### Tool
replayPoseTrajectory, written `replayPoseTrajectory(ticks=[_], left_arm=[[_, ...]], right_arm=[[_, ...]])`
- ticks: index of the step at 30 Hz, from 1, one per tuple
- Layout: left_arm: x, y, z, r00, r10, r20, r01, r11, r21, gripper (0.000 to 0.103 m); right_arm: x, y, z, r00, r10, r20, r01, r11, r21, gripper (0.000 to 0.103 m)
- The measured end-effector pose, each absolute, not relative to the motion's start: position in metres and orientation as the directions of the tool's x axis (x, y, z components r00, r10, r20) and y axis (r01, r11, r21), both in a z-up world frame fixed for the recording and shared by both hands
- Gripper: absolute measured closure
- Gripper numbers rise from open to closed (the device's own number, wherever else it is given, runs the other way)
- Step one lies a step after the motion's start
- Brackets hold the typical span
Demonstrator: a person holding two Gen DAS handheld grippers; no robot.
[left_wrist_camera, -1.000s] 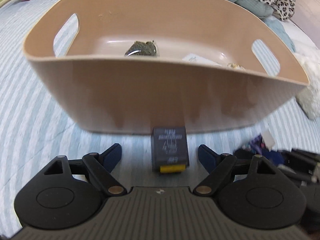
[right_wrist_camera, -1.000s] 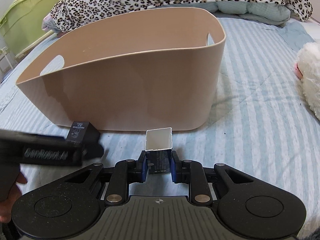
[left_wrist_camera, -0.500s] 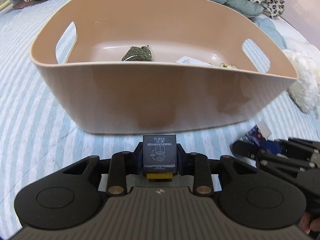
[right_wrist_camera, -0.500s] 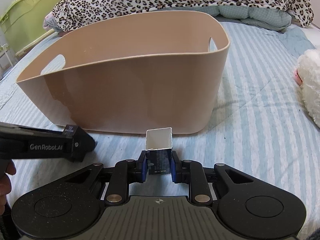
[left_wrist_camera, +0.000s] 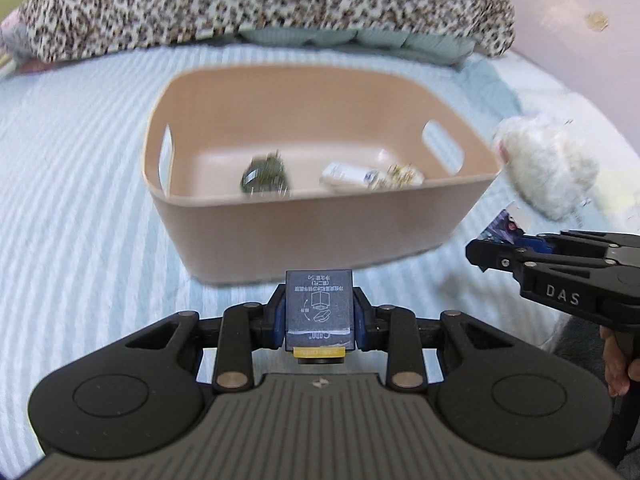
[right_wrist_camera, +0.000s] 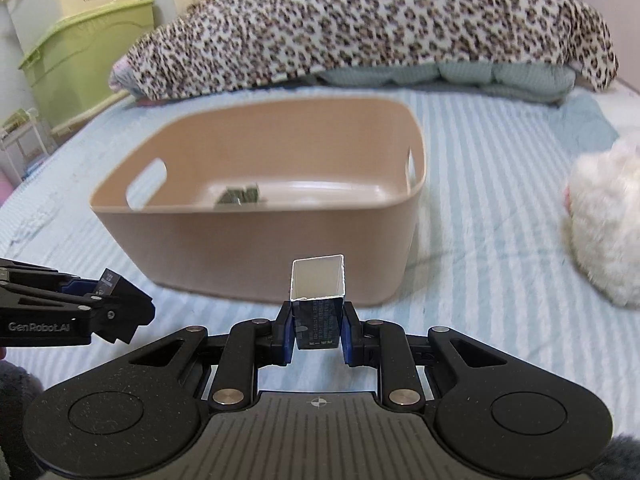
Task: Organize objects
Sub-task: 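Lift both boxes over the basket and open both tools to drop them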
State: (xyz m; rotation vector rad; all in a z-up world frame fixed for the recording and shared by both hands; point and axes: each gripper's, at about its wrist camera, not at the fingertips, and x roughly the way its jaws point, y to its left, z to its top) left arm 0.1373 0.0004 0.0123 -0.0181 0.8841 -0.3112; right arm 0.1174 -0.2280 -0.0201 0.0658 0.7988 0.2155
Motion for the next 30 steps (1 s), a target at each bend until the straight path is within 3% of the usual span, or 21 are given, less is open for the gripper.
replayPoseTrajectory(ticks=[9, 16, 30], left_arm=[[0.15, -0.006, 0.061, 0.697, -0.271, -0.663, 0.266, 0.957, -0.112, 0.07], [0.192, -0.016, 0.063, 0.717, -0.227, -0.659, 0.237, 0.968, -0.076, 0.07], [0.259, -0.037, 0.0, 0.581, -0.087, -0.809, 0.124, 0.992, -0.018, 0.07]], right_arm=[[0.13, -0.23, 0.029, 0.756, 0.236, -0.61, -0.197, 0.971, 0.132, 0.082], [0.161, -0.225, 0.045, 0.794, 0.223, -0.566, -0.185, 0.975, 0.126, 0.082], [0.227, -0.209, -0.004, 0.699, 0.155, -0.699, -0.158, 0.986, 0.061, 0.082]])
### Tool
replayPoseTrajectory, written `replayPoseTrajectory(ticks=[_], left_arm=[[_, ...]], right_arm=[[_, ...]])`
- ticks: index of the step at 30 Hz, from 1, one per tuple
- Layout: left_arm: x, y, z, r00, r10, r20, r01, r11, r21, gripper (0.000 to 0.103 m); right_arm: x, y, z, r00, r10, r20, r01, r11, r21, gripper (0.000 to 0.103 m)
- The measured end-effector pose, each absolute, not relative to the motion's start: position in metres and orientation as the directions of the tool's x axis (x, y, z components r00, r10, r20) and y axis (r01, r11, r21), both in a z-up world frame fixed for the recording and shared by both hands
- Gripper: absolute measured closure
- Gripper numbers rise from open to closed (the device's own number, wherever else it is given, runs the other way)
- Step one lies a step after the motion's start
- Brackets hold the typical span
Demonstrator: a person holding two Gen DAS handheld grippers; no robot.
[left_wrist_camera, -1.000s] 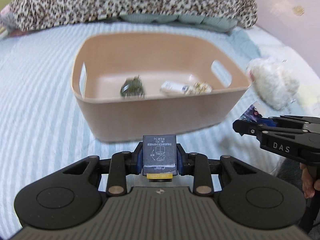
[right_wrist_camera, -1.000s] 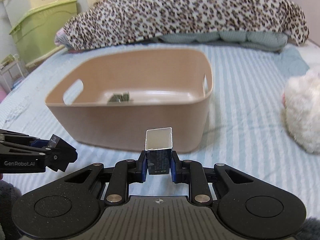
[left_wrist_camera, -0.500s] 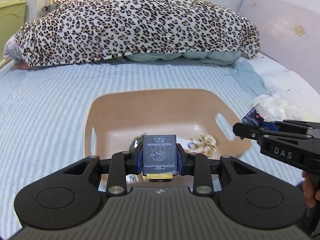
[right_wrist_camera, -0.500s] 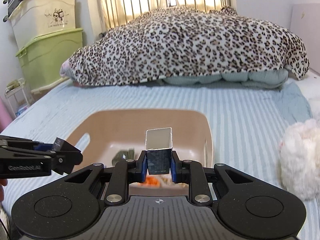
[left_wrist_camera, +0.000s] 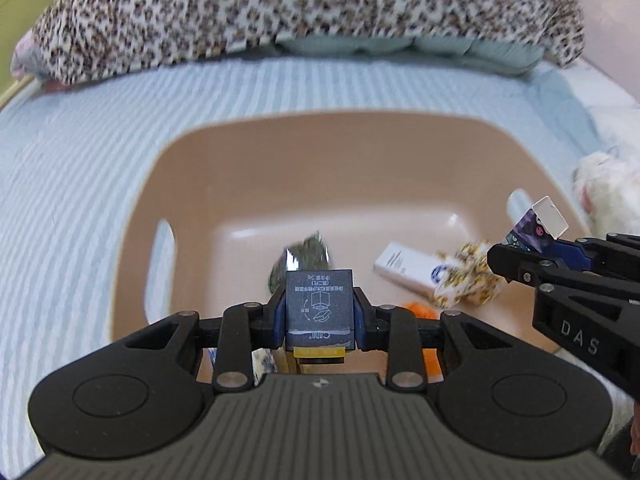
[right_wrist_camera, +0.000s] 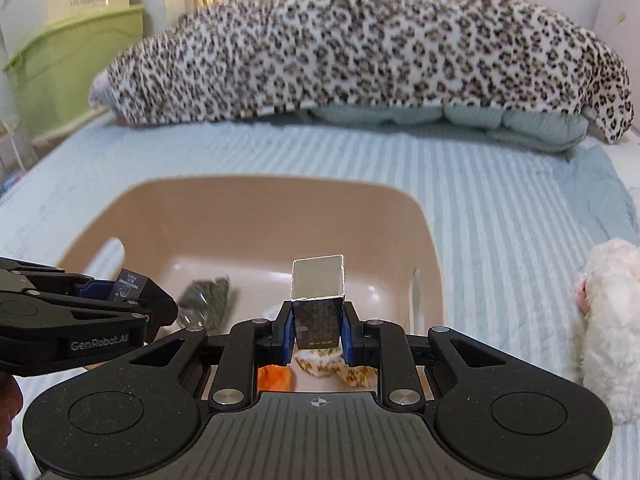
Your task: Organize objects
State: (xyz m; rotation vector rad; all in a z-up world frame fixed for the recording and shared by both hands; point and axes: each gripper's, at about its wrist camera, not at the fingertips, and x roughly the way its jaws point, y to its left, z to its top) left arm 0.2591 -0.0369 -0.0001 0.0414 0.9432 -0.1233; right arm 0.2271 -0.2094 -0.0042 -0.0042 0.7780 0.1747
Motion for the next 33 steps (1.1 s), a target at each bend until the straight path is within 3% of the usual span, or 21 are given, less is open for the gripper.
replayPoseTrajectory(ticks=[3, 4, 5, 7, 8, 10, 11, 12, 14, 19, 33], left_arm=[[0.261, -0.035, -0.009, 0.544, -0.083, -0.835, 0.103, 0.994, -0.032, 0.069], [0.26, -0.035, -0.009, 0.543, -0.079, -0.836, 0.096, 0.995, -0.032, 0.069], [0.259, -0.034, -0.007, 0.548, -0.076, -0.833, 0.09, 0.995, -0.032, 0.067], [0.255, -0.032, 0.001, 0.555, -0.077, -0.828, 0.088, 0.996, -0.034, 0.047], [0.253, -0.031, 0.006, 0.563, -0.072, -0.823, 0.08, 0.996, -0.032, 0.029], [0.247, -0.029, 0.017, 0.595, -0.061, -0.801, 0.059, 0.998, -0.032, 0.022], [0.243, -0.027, 0.022, 0.606, -0.063, -0.793, 0.056, 0.998, -0.037, 0.019], [0.24, -0.026, 0.027, 0.611, -0.067, -0.789, 0.055, 0.998, -0.041, 0.018], [0.233, -0.023, 0.036, 0.622, -0.062, -0.781, 0.048, 0.998, -0.041, 0.016], [0.217, -0.019, 0.052, 0.639, -0.052, -0.767, 0.042, 0.999, -0.033, 0.015], [0.159, -0.011, 0.087, 0.662, -0.031, -0.749, 0.048, 0.999, 0.0, 0.015]], right_arm=[[0.23, -0.204, -0.016, 0.671, 0.142, -0.728, -0.165, 0.985, 0.04, 0.082], [0.23, -0.204, -0.019, 0.664, 0.142, -0.735, -0.165, 0.985, 0.041, 0.072], [0.23, -0.205, -0.02, 0.657, 0.137, -0.741, -0.158, 0.986, 0.043, 0.07], [0.227, -0.207, -0.02, 0.66, 0.143, -0.737, -0.152, 0.987, 0.056, 0.065], [0.224, -0.208, -0.017, 0.665, 0.146, -0.732, -0.15, 0.987, 0.06, 0.053], [0.218, -0.209, -0.008, 0.685, 0.133, -0.716, -0.141, 0.989, 0.048, 0.039], [0.216, -0.211, -0.004, 0.693, 0.133, -0.708, -0.141, 0.989, 0.047, 0.038], [0.214, -0.212, 0.001, 0.699, 0.135, -0.702, -0.143, 0.989, 0.047, 0.037], [0.207, -0.213, 0.012, 0.707, 0.131, -0.695, -0.141, 0.989, 0.042, 0.025], [0.189, -0.217, 0.032, 0.712, 0.13, -0.69, -0.137, 0.99, 0.045, 0.012], [0.136, -0.213, 0.059, 0.719, 0.124, -0.683, -0.139, 0.99, 0.034, 0.005]])
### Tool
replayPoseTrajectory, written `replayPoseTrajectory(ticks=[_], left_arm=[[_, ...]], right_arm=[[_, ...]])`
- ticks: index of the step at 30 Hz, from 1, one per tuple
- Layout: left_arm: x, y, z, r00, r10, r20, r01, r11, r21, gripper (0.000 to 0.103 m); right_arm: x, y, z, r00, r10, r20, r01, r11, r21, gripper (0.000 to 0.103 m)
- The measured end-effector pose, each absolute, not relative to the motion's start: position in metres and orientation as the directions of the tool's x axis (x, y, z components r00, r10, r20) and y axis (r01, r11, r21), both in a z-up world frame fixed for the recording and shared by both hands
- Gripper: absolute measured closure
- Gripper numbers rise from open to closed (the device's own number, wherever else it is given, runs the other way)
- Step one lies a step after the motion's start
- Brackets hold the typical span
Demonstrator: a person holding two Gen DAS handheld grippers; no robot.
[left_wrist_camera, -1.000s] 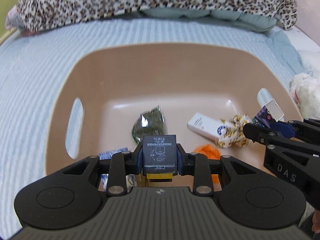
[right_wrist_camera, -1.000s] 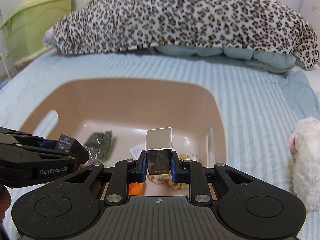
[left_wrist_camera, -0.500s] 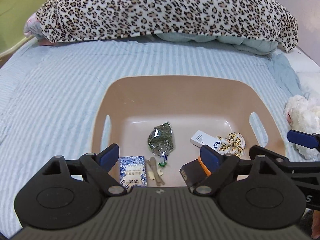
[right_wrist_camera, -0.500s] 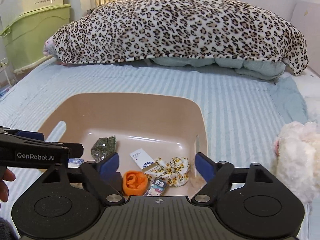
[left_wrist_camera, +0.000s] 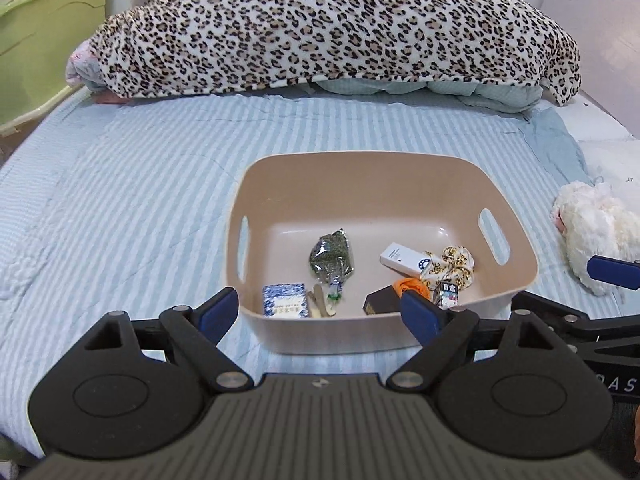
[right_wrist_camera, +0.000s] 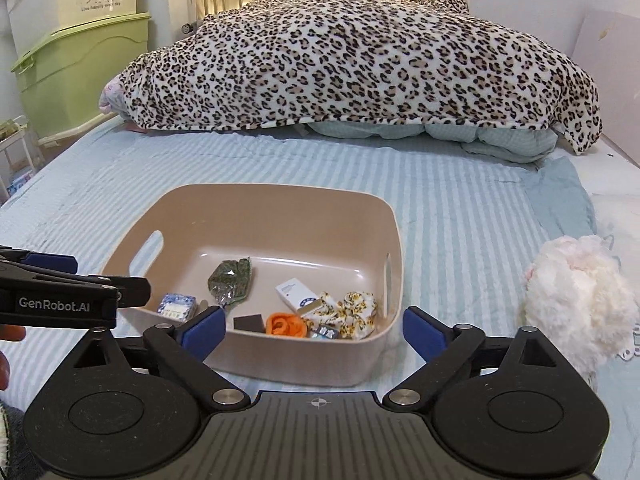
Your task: Organize objects
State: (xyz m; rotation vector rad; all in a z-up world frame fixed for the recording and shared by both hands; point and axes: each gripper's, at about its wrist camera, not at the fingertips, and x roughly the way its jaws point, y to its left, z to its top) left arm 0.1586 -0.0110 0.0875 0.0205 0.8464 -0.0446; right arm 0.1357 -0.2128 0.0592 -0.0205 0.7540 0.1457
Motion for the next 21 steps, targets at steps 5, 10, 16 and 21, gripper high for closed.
replayPoseTrajectory(ticks=[5, 10, 16, 21], left_arm=[[0.133, -0.007, 0.101, 0.672, -0.035, -0.74, 0.049, 0.999, -0.002, 0.015], [0.111, -0.008, 0.113, 0.678, -0.052, -0.733, 0.068, 0.998, -0.008, 0.015], [0.089, -0.006, 0.125, 0.68, -0.086, -0.728, 0.081, 0.996, -0.042, 0.015], [0.071, 0.001, 0.133, 0.692, -0.089, -0.716, 0.071, 0.996, -0.056, 0.015]], right_arm=[[0.114, -0.218, 0.064, 0.72, 0.138, -0.68, -0.136, 0.989, 0.056, 0.004], [0.09, -0.225, 0.07, 0.727, 0.149, -0.671, -0.127, 0.989, 0.081, 0.003], [0.067, -0.227, 0.079, 0.719, 0.162, -0.676, -0.127, 0.987, 0.102, 0.001], [0.049, -0.23, 0.091, 0.736, 0.166, -0.656, -0.133, 0.986, 0.101, 0.0]])
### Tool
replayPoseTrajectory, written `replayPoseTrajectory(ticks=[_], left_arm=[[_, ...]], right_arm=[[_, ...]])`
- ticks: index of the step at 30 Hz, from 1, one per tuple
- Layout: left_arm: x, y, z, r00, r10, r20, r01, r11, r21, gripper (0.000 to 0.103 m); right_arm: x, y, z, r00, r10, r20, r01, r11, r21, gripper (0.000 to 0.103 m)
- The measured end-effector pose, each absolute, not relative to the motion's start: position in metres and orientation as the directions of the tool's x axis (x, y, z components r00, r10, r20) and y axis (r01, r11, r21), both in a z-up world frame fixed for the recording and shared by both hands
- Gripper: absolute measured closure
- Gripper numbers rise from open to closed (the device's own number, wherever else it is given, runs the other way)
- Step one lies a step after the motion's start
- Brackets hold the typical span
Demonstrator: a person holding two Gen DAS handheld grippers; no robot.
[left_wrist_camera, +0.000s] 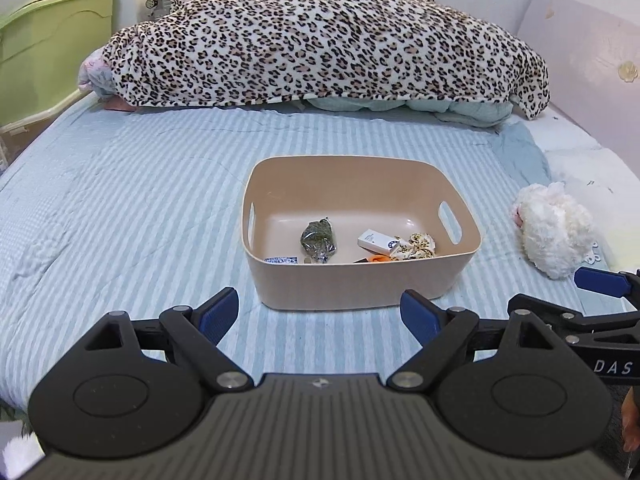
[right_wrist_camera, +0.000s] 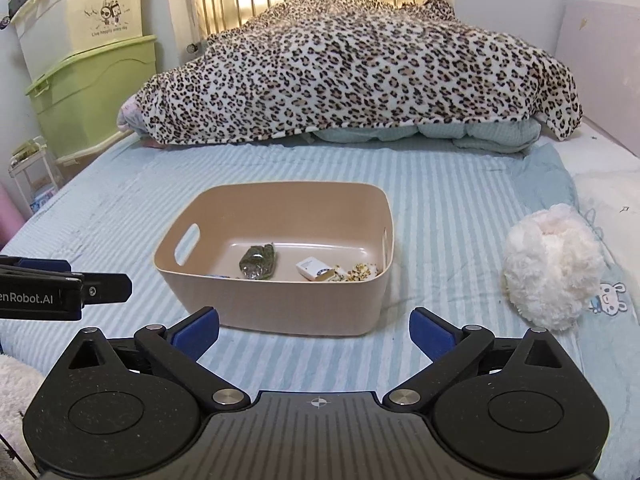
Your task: Organize objects
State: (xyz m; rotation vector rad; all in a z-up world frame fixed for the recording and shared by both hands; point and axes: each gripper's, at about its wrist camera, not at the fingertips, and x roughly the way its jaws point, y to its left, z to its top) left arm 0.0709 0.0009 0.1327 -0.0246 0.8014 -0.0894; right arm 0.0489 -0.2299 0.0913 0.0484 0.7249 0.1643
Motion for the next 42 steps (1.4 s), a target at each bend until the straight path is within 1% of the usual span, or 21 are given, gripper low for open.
replayPoseTrajectory(ticks=[5, 12, 19, 24, 42], left_arm=[[0.051, -0.001, 0.142, 0.708, -0.089, -0.701, 0.085, 0.996, -0.041, 0.015], [0.032, -0.004, 0.15, 0.71, -0.112, -0.695, 0.1, 0.993, -0.058, 0.015], [0.02, -0.014, 0.152, 0.715, -0.126, -0.687, 0.13, 0.99, -0.046, 0.015], [0.014, -0.015, 0.154, 0.719, -0.124, -0.683, 0.137, 0.99, -0.036, 0.015], [0.01, -0.013, 0.158, 0.722, -0.137, -0.678, 0.146, 0.988, -0.044, 0.015]], right_arm=[[0.033, -0.229, 0.102, 0.744, 0.183, -0.642, -0.15, 0.983, 0.107, 0.0], [0.013, -0.231, 0.113, 0.754, 0.209, -0.623, -0.16, 0.978, 0.134, 0.0], [0.004, -0.23, 0.118, 0.751, 0.22, -0.622, -0.166, 0.975, 0.145, 0.0], [-0.001, -0.229, 0.119, 0.743, 0.241, -0.624, -0.17, 0.97, 0.172, 0.0], [-0.008, -0.226, 0.126, 0.752, 0.241, -0.613, -0.179, 0.971, 0.161, 0.0]])
